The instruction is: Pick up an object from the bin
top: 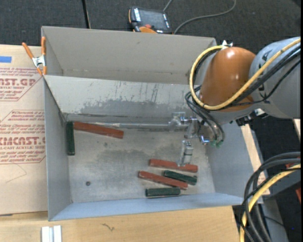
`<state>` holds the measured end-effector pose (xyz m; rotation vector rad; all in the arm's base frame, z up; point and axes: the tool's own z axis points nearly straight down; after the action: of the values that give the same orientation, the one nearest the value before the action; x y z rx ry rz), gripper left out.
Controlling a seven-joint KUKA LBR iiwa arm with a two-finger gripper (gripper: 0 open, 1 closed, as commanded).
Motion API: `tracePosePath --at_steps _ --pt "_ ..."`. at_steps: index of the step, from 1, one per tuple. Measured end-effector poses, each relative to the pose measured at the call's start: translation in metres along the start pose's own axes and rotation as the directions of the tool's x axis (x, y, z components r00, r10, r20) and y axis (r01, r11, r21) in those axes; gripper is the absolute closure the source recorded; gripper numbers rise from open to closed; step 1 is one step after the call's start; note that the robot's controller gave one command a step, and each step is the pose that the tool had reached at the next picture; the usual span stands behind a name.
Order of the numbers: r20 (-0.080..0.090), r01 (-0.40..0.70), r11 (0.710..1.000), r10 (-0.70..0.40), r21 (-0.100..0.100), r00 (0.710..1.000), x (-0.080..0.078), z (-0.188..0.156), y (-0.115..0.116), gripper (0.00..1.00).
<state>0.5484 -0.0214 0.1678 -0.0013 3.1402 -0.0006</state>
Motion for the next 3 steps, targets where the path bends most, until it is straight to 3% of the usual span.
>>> tracePosePath --at_steps 1,2,3 --pt "-0.008 0.143 0.990 -0.143 -0.002 0.990 0.040 0.101 -0.003 0.00" --pt "0.009 0.142 0.990 -0.142 0.001 0.990 0.035 0.095 -0.004 1.00" --pt "0.007 0.142 0.990 -0.142 0.000 0.990 0.036 0.018 0.013 1.00"
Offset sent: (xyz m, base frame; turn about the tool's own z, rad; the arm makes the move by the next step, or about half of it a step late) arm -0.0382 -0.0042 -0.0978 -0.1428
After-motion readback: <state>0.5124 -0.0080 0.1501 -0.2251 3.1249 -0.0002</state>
